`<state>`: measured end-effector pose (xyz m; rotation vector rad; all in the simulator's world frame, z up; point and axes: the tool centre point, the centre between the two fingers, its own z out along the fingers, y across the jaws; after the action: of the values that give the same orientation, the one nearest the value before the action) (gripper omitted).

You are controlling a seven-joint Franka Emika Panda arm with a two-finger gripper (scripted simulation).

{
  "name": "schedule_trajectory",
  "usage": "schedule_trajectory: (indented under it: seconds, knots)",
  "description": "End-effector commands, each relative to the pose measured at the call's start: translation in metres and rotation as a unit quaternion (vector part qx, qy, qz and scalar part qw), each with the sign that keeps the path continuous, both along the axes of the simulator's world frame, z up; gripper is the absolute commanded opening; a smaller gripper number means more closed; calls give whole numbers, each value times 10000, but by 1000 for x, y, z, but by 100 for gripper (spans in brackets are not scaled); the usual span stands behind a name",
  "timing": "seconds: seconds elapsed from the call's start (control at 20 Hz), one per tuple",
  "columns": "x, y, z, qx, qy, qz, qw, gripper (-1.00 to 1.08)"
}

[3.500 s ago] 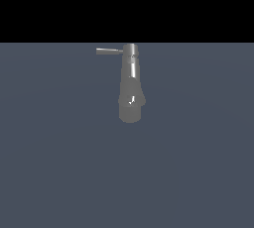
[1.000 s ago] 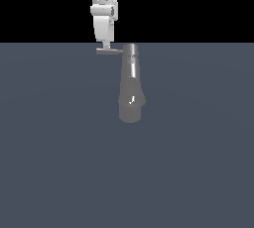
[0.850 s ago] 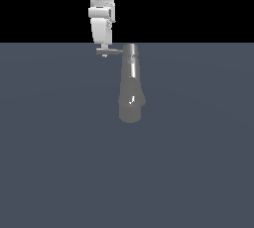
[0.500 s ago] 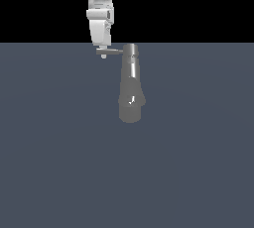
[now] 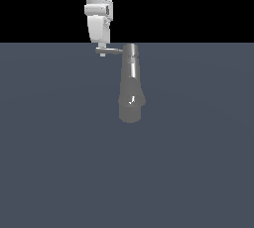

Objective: Turn on the faucet by rotating a designated handle.

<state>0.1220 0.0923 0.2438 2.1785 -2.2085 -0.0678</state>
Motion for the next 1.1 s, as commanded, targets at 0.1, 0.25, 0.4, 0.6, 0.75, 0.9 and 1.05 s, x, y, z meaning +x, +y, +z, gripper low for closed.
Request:
schedule_trajectory:
  seconds: [0.1, 0.25, 0.4, 0.6, 0.75, 0.9, 1.05]
  knots:
    - [-10, 0, 5, 0, 15, 2, 10000, -100]
    - [-17, 1, 8, 0, 15, 2, 10000, -100]
    - [-23, 1, 11, 0, 15, 2, 10000, -100]
    - [-32, 1, 15, 0, 15, 2, 10000, -100]
    - [-38, 1, 18, 0, 15, 2, 10000, -100]
    - [-44, 1, 21, 0, 15, 2, 10000, -100]
    - [-51, 1, 24, -2, 16, 1, 10000, -100]
